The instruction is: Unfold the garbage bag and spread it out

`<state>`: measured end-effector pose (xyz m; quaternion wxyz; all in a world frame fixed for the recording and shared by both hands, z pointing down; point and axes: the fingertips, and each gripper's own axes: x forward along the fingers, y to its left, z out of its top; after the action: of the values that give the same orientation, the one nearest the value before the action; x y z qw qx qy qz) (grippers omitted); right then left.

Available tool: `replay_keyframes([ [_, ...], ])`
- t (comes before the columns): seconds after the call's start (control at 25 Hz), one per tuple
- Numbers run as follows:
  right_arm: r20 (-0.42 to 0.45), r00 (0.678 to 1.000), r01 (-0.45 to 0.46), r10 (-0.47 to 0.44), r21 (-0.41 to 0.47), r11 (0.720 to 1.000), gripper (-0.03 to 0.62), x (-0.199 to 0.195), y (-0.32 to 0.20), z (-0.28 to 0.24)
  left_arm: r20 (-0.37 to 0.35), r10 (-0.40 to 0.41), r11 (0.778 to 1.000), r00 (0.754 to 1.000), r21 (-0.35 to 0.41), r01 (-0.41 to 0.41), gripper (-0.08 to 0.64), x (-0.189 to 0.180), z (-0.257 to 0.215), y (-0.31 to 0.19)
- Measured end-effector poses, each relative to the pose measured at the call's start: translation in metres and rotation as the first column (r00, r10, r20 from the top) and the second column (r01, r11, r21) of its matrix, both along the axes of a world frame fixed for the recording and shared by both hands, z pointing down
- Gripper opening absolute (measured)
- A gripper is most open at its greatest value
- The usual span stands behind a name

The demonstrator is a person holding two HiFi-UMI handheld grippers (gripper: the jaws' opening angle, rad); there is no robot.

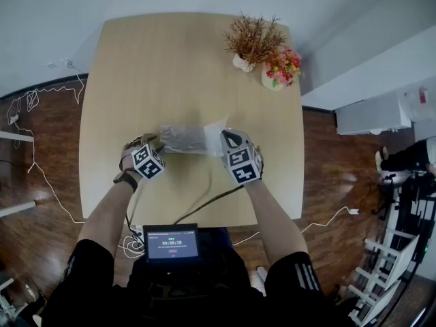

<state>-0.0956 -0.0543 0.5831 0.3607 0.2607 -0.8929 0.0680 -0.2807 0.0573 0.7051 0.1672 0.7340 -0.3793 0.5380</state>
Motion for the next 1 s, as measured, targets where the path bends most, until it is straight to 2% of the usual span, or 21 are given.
replay_keyframes([
  [0.6,-0.008,0.98,-0.198,0.198,0.028,0.98,0.02,0.101,-0.033,-0.007,0.019,0.002,1.0,1.0,-0.009,-0.002,0.181,0.001,-0.001,0.0],
  [1.0,-0.043,0.959,-0.279,0.281,0.054,0.959,0.02,0.153,-0.048,-0.001,0.033,-0.005,1.0,0.999,-0.012,0.005,0.181,0.0,-0.001,0.0],
])
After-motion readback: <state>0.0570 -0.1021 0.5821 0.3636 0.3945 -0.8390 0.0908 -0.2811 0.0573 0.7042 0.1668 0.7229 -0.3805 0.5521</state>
